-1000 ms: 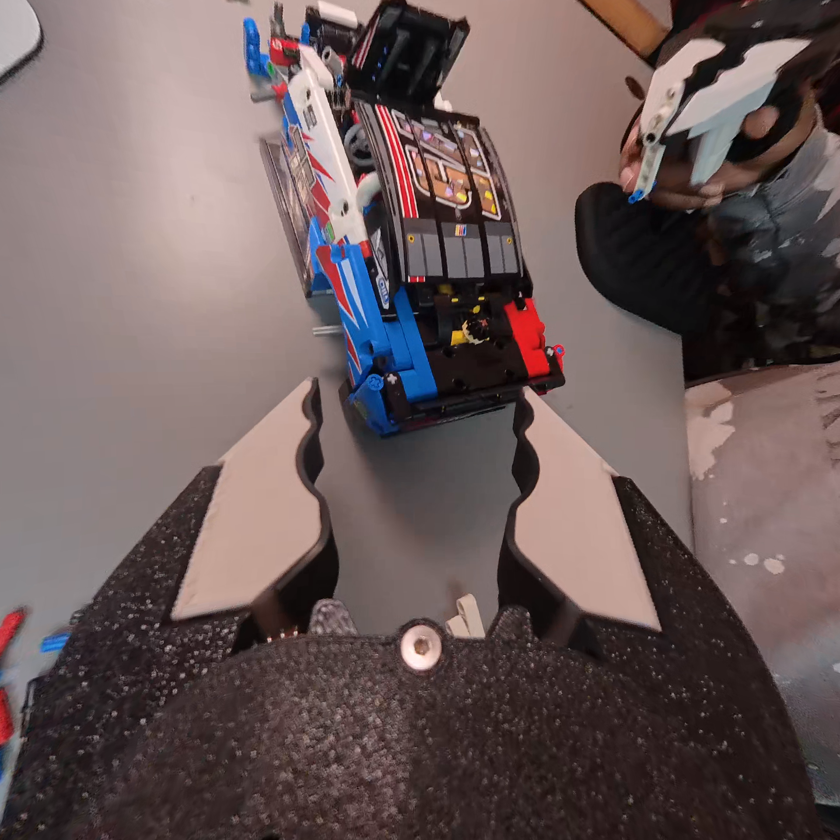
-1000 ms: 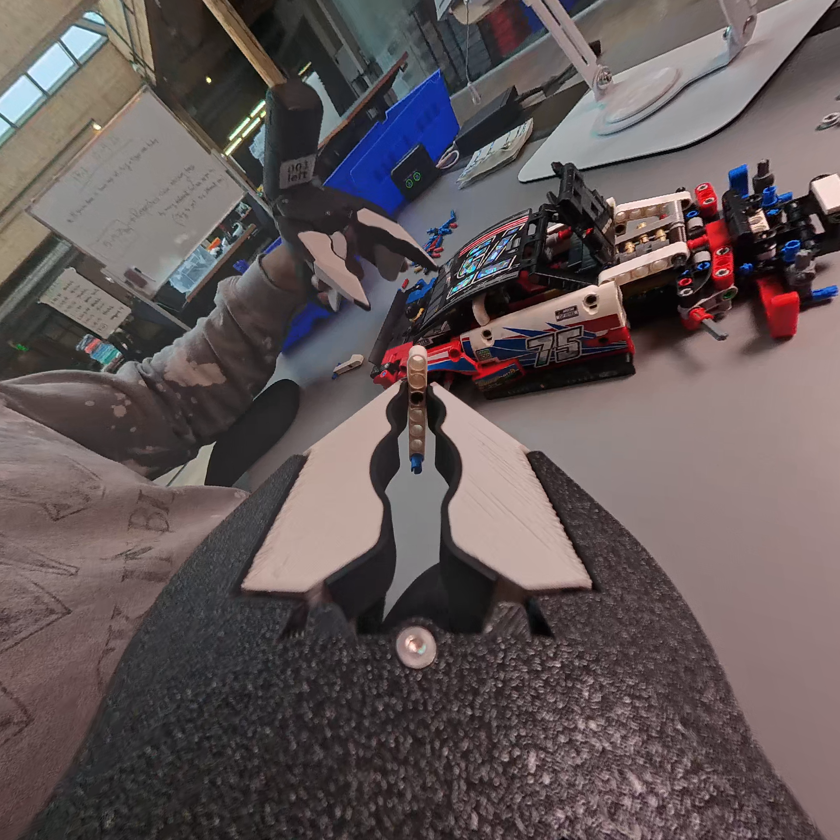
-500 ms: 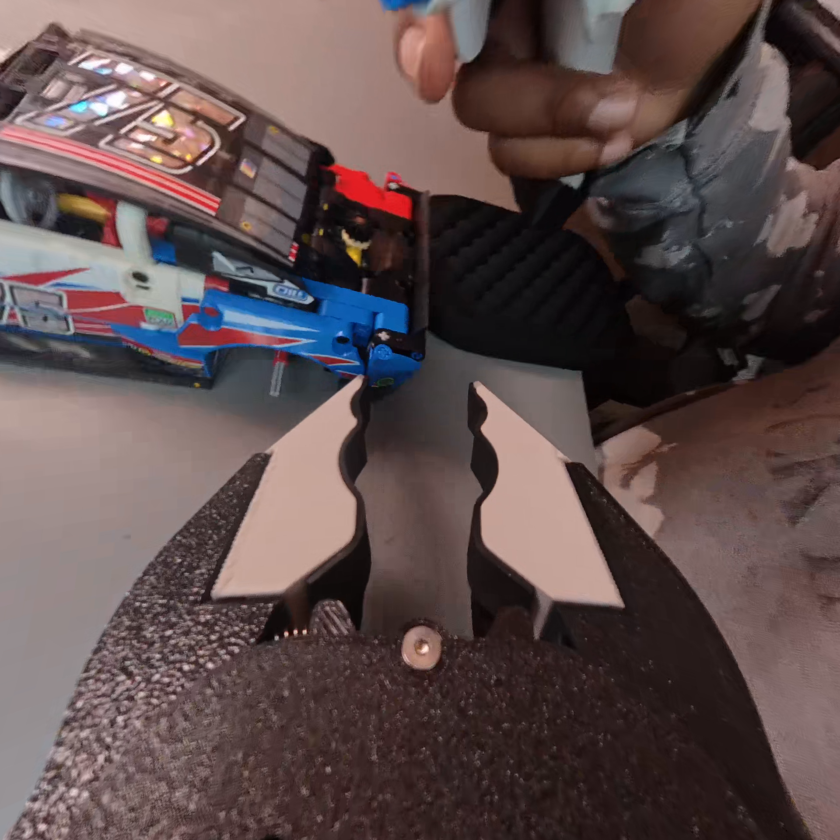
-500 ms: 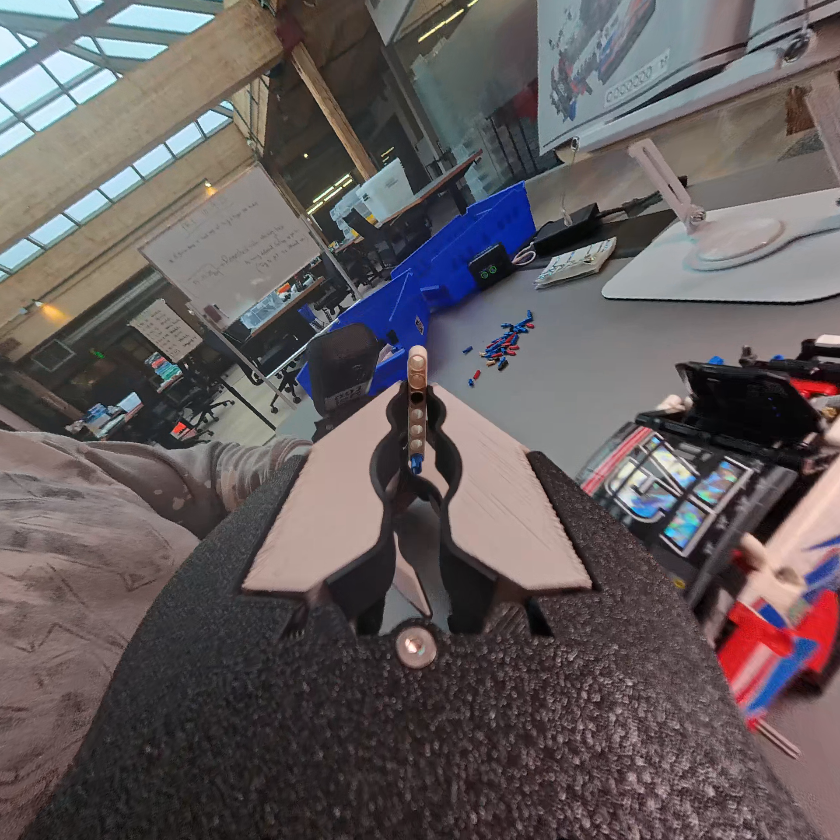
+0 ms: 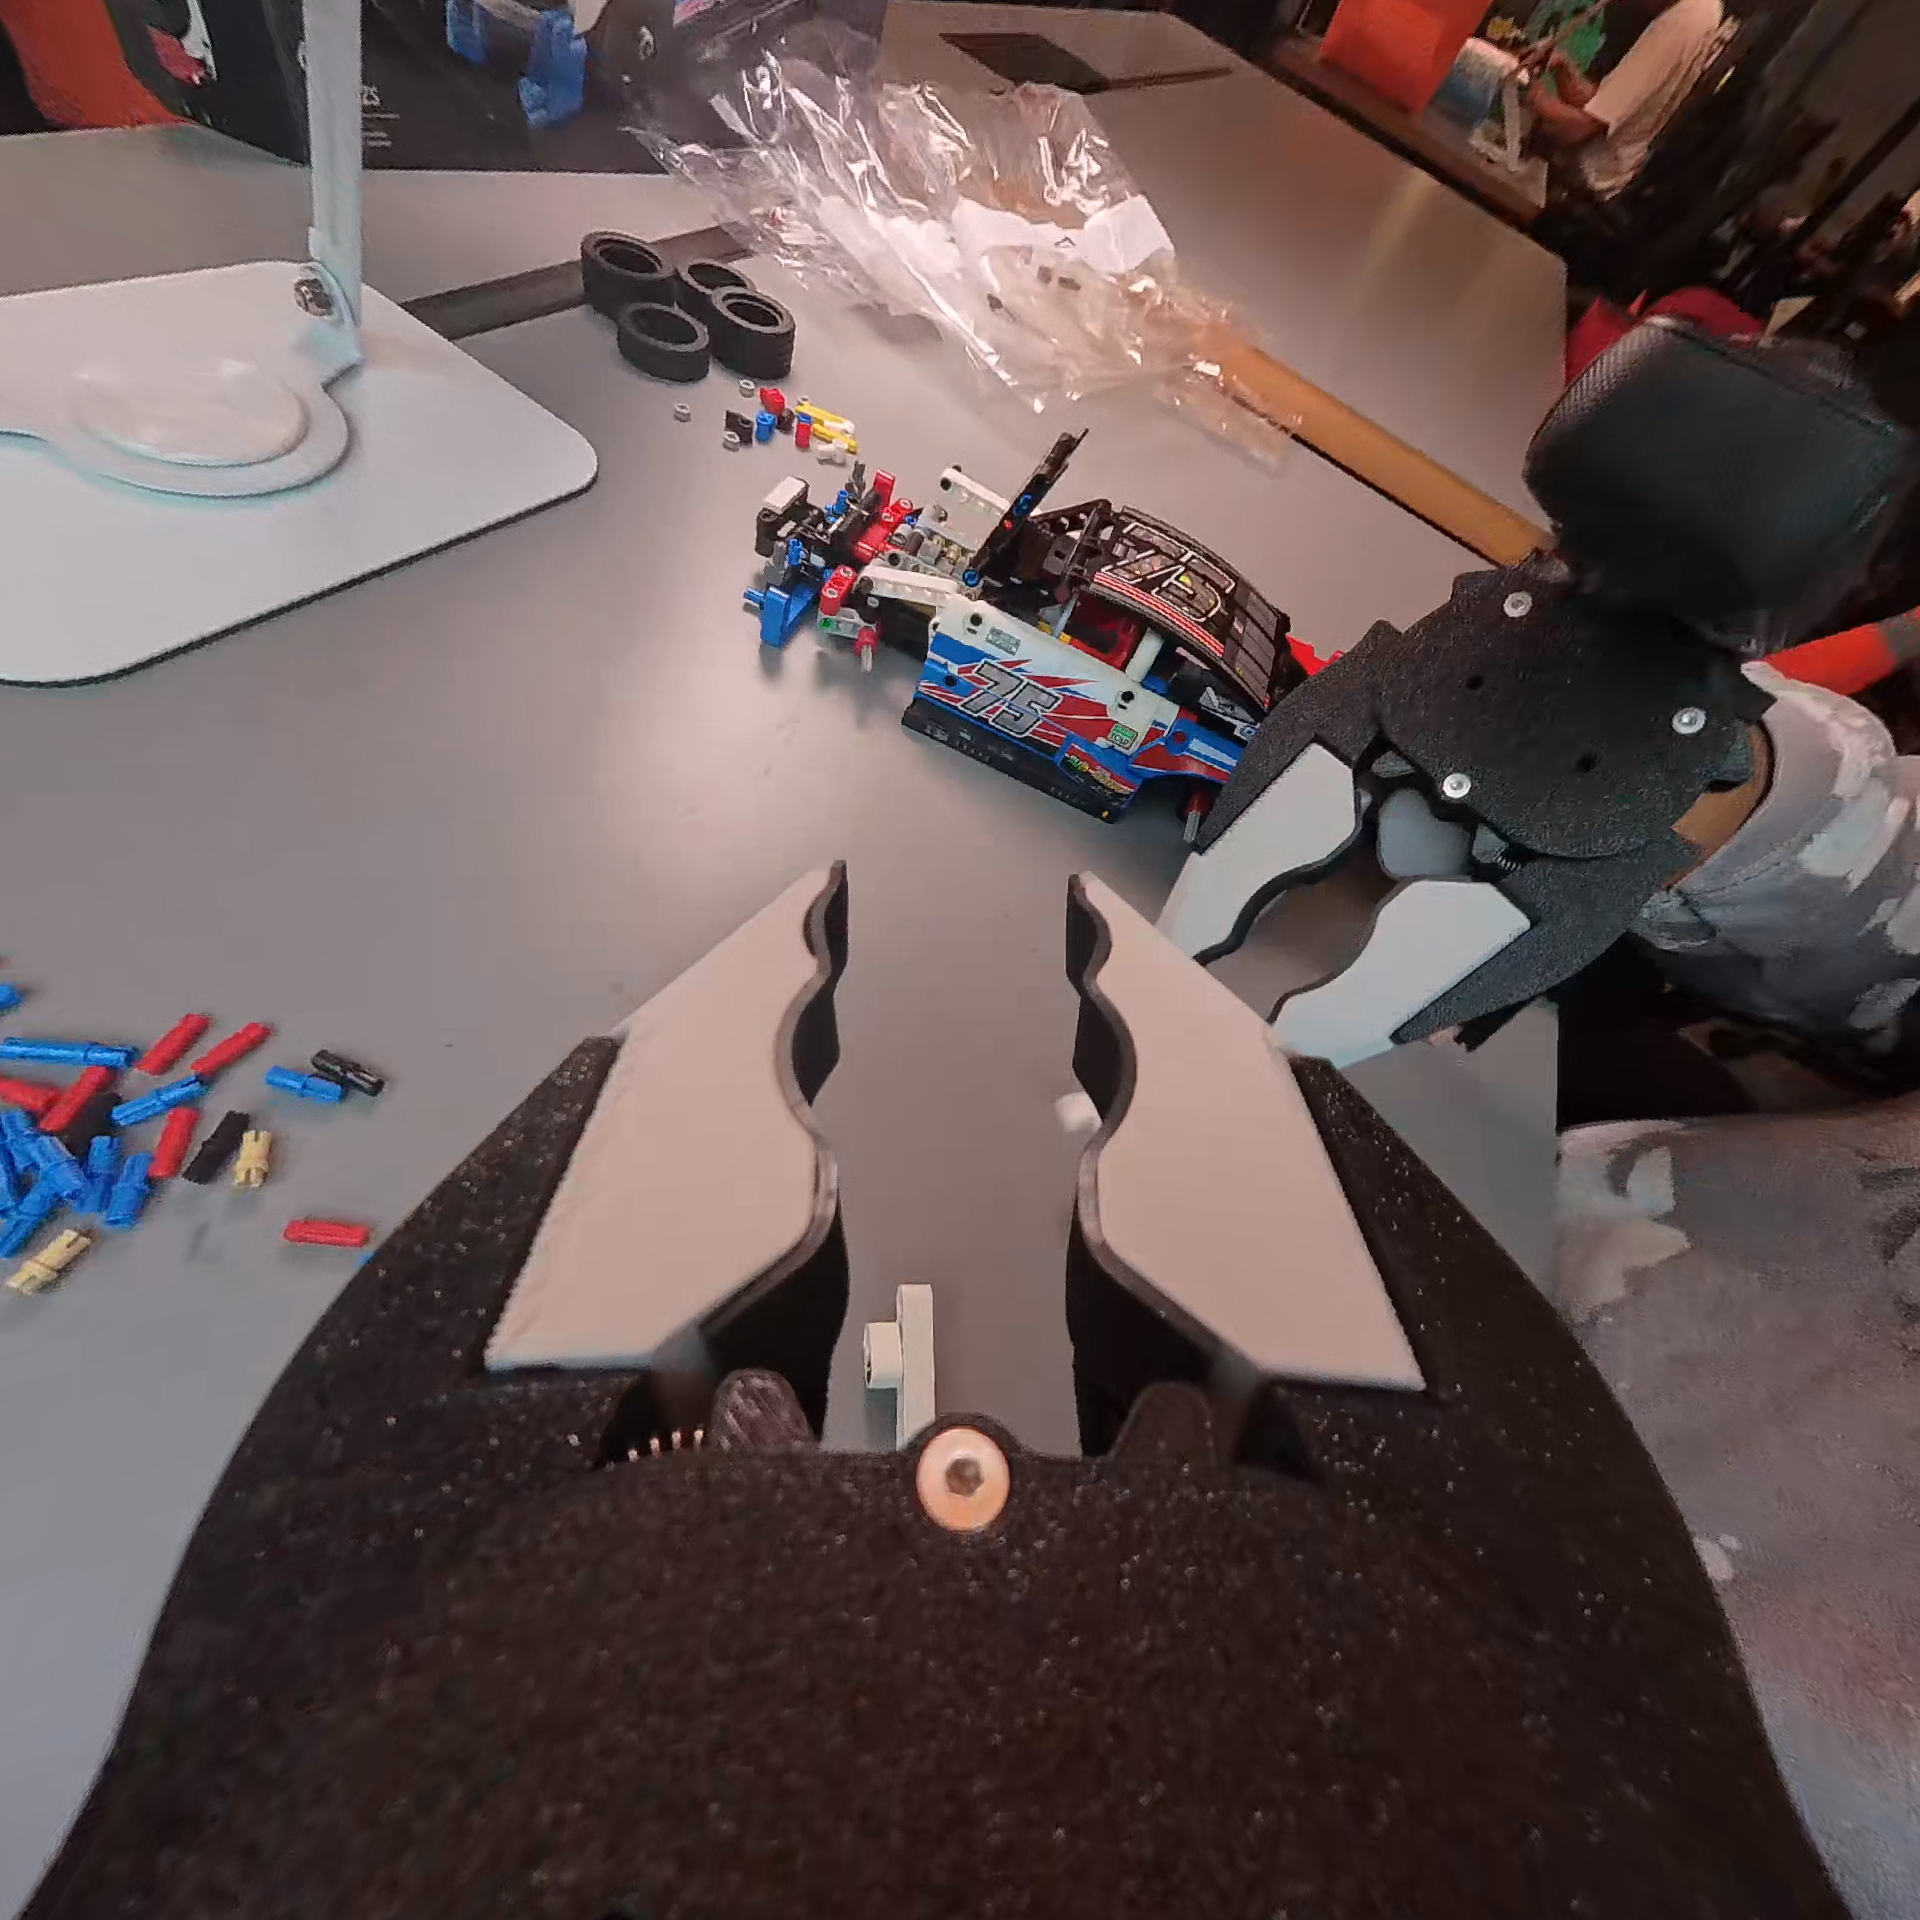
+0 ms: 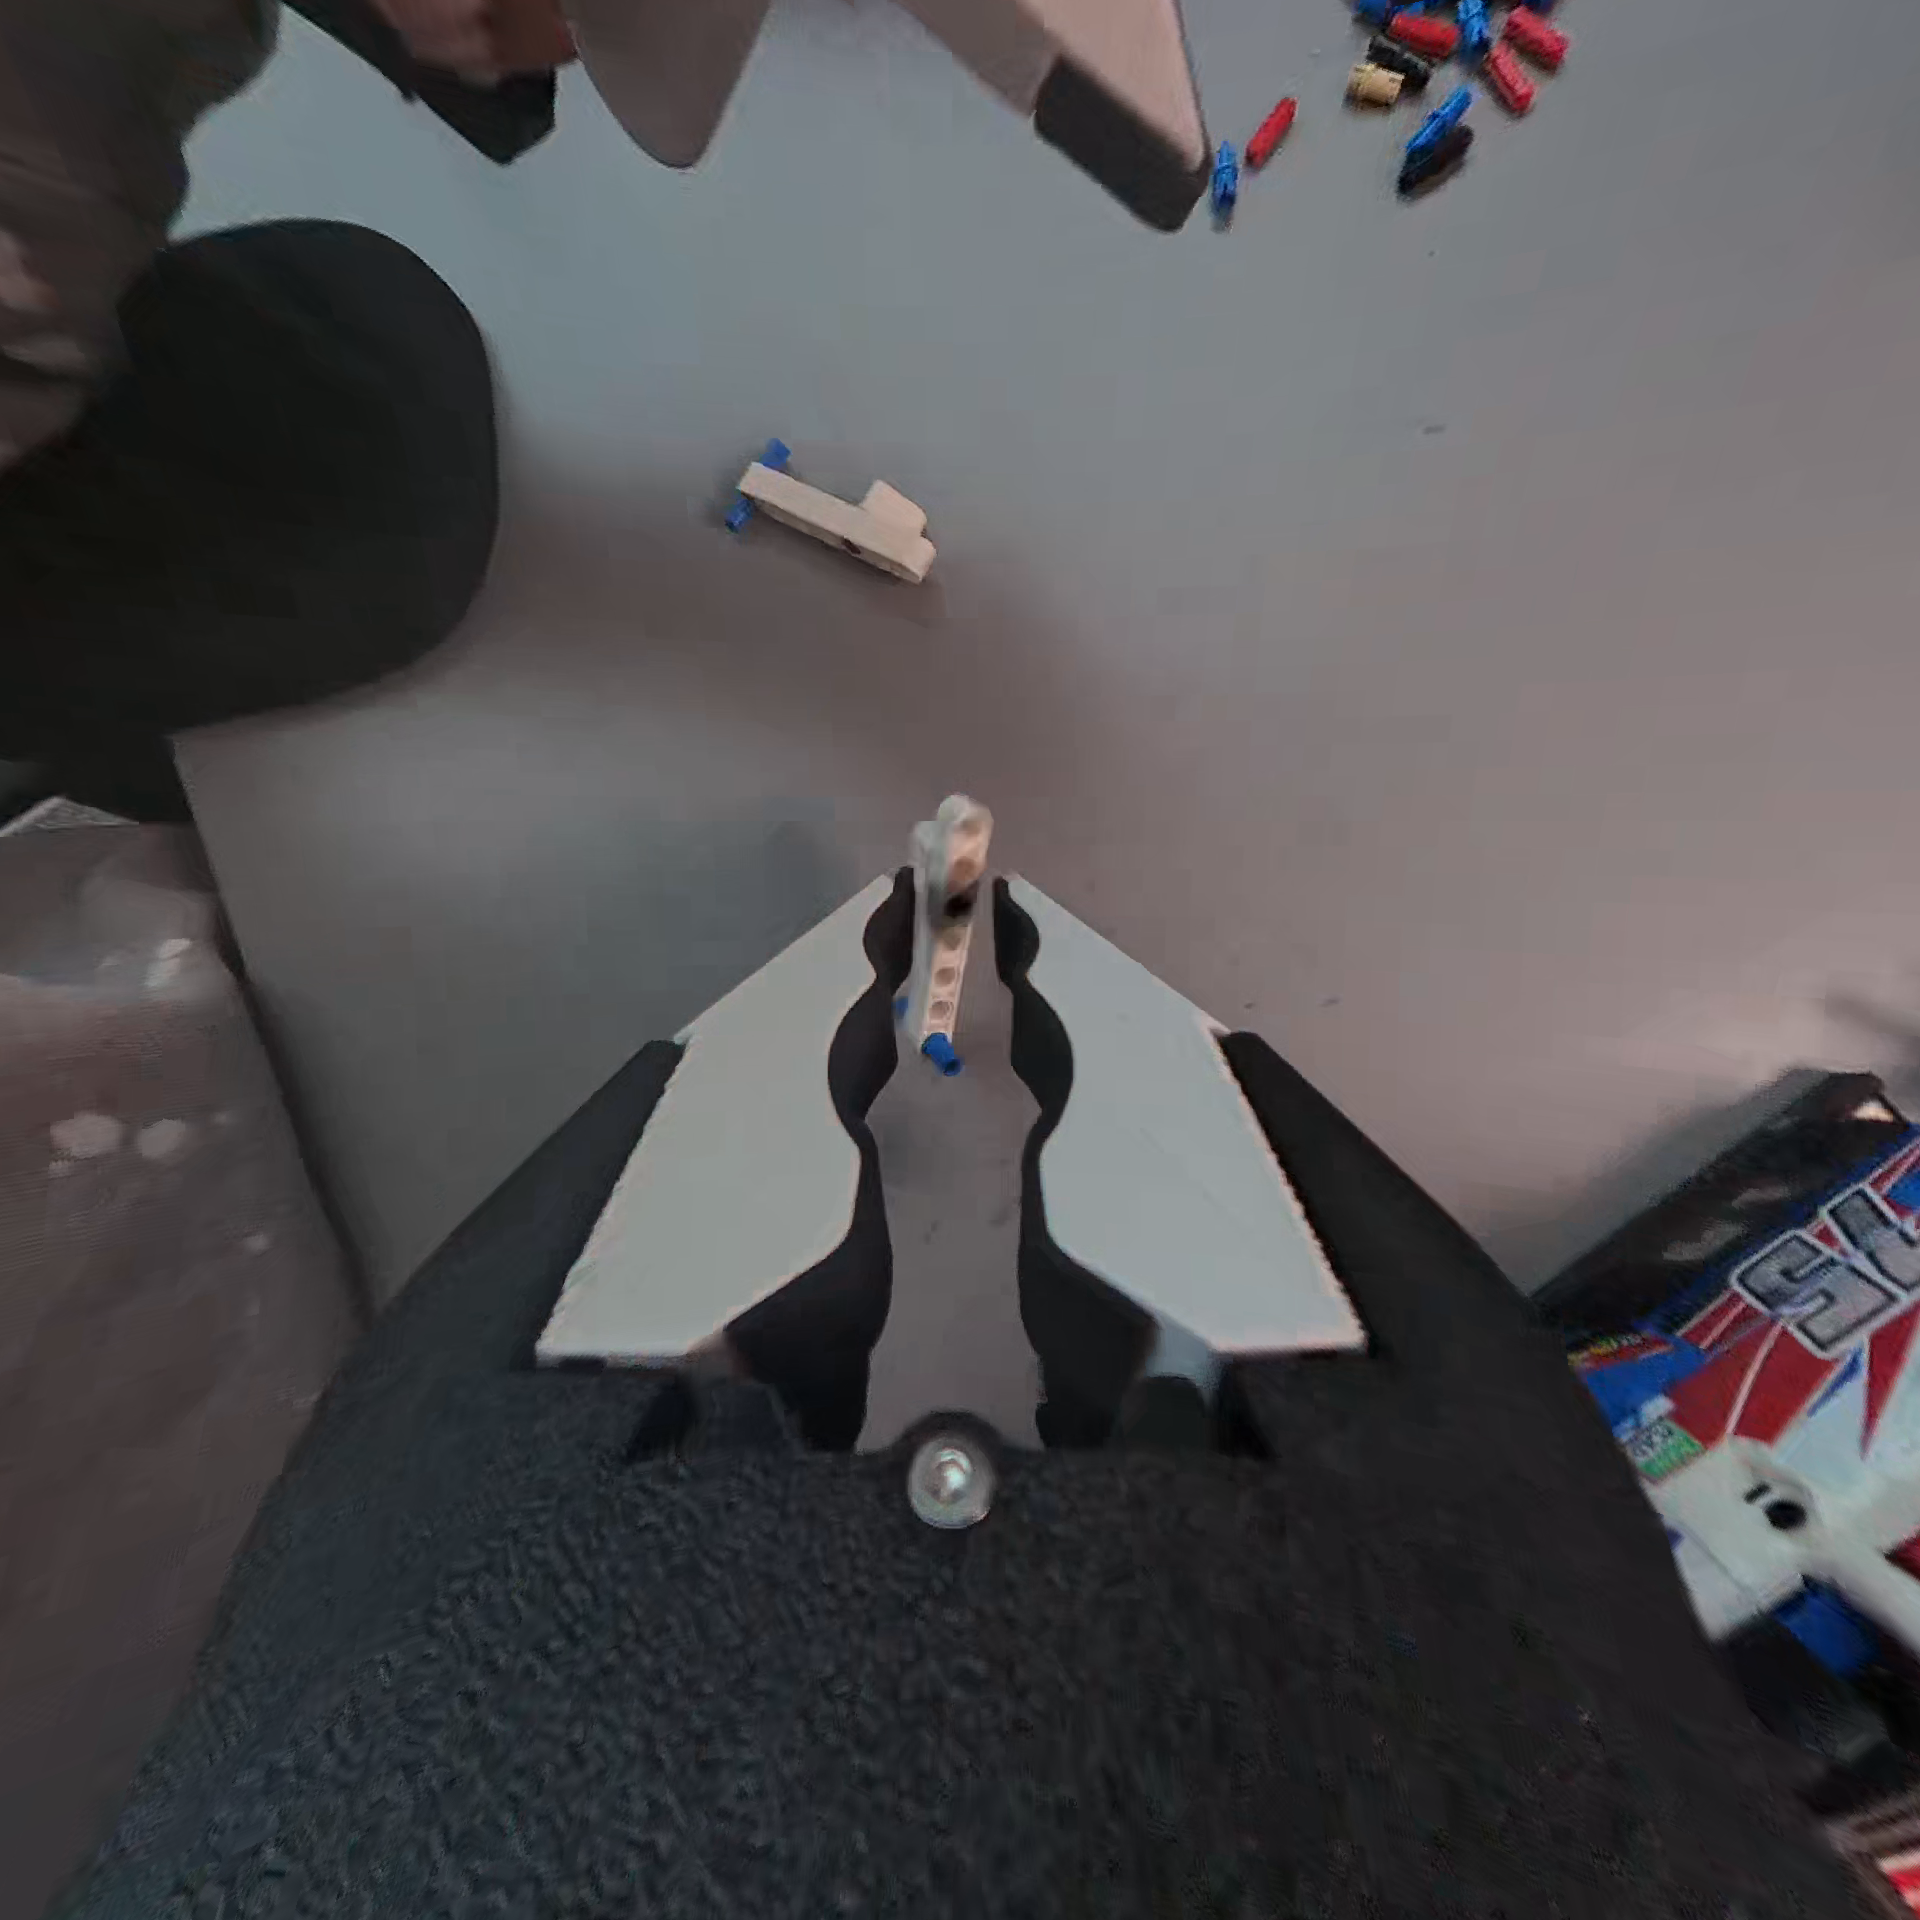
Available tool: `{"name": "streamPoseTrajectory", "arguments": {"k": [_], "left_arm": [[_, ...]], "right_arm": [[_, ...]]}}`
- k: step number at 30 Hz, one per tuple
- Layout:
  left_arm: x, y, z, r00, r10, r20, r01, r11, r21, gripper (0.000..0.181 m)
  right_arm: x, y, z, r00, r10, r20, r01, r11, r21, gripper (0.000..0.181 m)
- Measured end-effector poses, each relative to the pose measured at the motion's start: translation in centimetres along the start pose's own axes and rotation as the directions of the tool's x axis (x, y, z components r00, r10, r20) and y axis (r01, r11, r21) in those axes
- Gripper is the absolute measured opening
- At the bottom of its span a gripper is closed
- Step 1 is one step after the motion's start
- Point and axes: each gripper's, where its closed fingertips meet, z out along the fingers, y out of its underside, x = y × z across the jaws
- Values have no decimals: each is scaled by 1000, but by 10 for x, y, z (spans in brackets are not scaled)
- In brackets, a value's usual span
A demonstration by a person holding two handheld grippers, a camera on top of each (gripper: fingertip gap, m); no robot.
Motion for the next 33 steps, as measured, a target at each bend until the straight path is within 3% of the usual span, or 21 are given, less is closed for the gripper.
{"name": "streamPoseTrajectory", "arguments": {"k": [1, 3, 6, 8, 10, 13, 17, 21, 26, 28, 30, 33], "left_arm": [[-2, 2, 0, 1000, -10, -1, 10, 1000, 11, 40], [-7, 6, 2, 1000, -19, 6, 19, 999, 31, 43], [-11, 1, 2, 999, -29, 13, 27, 992, 123, 66], [-17, -1, 3, 999, -19, 49, 11, 987, 161, 79], [-21, -2, 6, 996, 0, 87, -16, 984, 179, 86], [-18, -1, 13, 993, 26, 117, -48, 980, 191, 92], [-7, 3, 19, 997, 25, 73, -38, 981, 190, 84], [-10, 9, 19, 996, 35, 79, -49, 982, 183, 82], [-12, 7, 15, 997, 26, 67, -38, 980, 196, 79], [-13, 8, 15, 997, 38, 74, -51, 980, 195, 80], [-12, 9, 16, 996, 56, 74, -69, 979, 190, 81], [-7, 10, 18, 992, 111, 63, -121, 976, 182, 81]], "right_arm": [[2, 0, 5, 1000, -13, -18, 13, 1000, -14, 24], [12, -10, -2, 997, -8, -75, 11, 999, 34, 48], [50, -24, -53, 965, 100, -243, -55, 981, 188, 64], [95, -7, -94, 882, 185, -433, -100, 972, 211, 77], [132, 25, -120, 799, 265, -540, -198, 963, 181, 90], [150, 62, -123, 757, 345, -555, -335, 934, 123, 102], [157, 76, -102, 739, 382, -555, -417, 906, 67, 90], [161, 72, -102, 838, 264, -477, -330, 942, -59, 87], [160, 73, -125, 981, -7, -196, -34, 977, -209, 86], [156, 80, -147, 987, -152, -54, 133, 956, -262, 86], [158, 93, -168, 981, -189, 36, 191, 930, -315, 86], [180, 130, -195, 949, -310, 58, 296, 814, -499, 86]]}}
